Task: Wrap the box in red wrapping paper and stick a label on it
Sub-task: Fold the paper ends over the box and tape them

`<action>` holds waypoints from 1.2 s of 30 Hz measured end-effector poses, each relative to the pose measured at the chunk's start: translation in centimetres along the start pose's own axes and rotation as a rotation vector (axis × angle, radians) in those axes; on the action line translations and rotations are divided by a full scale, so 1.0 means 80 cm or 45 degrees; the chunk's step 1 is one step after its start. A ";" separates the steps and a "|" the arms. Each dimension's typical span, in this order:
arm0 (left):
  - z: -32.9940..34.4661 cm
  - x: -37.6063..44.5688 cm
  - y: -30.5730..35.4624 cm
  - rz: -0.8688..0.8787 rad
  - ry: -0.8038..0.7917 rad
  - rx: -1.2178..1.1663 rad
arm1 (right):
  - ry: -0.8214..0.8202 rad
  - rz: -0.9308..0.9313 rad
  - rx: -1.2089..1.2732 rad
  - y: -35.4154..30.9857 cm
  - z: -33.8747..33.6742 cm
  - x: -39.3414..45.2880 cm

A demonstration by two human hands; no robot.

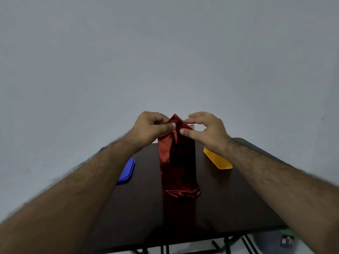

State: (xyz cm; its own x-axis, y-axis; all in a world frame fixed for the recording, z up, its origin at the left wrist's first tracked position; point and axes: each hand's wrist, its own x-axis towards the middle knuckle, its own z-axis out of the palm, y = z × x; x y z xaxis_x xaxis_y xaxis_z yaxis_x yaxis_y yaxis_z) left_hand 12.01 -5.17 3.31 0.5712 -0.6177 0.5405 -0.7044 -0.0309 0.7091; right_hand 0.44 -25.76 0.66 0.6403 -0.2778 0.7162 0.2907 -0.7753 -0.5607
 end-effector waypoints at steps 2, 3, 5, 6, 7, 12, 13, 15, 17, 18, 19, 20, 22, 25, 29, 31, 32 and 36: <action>0.000 0.002 0.002 -0.062 -0.017 -0.064 | -0.027 0.061 0.170 -0.009 0.006 0.004; 0.000 0.002 0.002 -0.093 -0.037 -0.100 | -0.060 0.122 0.263 -0.012 0.010 0.006; 0.002 0.004 0.001 -0.152 -0.050 -0.161 | -0.080 0.250 0.393 -0.019 0.012 0.010; 0.004 0.005 -0.001 -0.168 -0.043 -0.195 | -0.073 0.315 0.430 -0.022 0.014 0.011; 0.006 0.007 -0.004 -0.173 -0.024 -0.230 | -0.057 0.378 0.453 -0.025 0.015 0.012; 0.011 0.007 -0.019 -0.150 0.110 -0.371 | 0.114 0.648 0.540 -0.037 0.020 0.014; 0.012 0.006 -0.021 -0.137 0.114 -0.375 | 0.135 0.675 0.528 -0.039 0.020 0.015; 0.012 0.005 -0.023 -0.116 0.151 -0.358 | 0.153 0.690 0.472 -0.042 0.019 0.018; 0.011 0.006 -0.025 -0.130 0.193 -0.347 | 0.159 0.657 0.364 -0.043 0.019 0.017; 0.012 0.007 -0.025 -0.140 0.200 -0.356 | 0.162 0.623 0.319 -0.044 0.019 0.017; 0.012 0.008 -0.025 -0.148 0.199 -0.363 | 0.162 0.587 0.291 -0.044 0.020 0.017; 0.014 0.009 -0.024 -0.154 0.193 -0.367 | 0.158 0.561 0.286 -0.045 0.020 0.017; 0.016 0.011 -0.021 -0.155 0.188 -0.368 | 0.142 0.543 0.332 -0.046 0.018 0.019; 0.018 0.012 -0.015 -0.184 0.140 -0.393 | 0.102 0.592 0.449 -0.054 0.016 0.018; 0.020 0.018 -0.014 -0.269 0.085 -0.333 | 0.118 0.725 0.537 -0.061 0.020 0.017; 0.023 0.021 -0.016 -0.324 0.102 -0.370 | 0.149 0.748 0.544 -0.064 0.020 0.019; 0.024 0.022 -0.016 -0.341 0.121 -0.376 | 0.165 0.752 0.557 -0.064 0.020 0.021; 0.029 0.020 -0.013 -0.331 0.173 -0.337 | 0.206 0.749 0.457 -0.062 0.022 0.025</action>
State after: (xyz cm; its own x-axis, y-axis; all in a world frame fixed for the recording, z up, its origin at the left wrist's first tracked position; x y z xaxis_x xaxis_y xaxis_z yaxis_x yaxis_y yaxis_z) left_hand 12.68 -7.96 2.39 0.7793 -0.5057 0.3700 -0.4060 0.0423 0.9129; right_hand 1.55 -21.50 4.16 0.6574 -0.6957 0.2895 0.1631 -0.2437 -0.9560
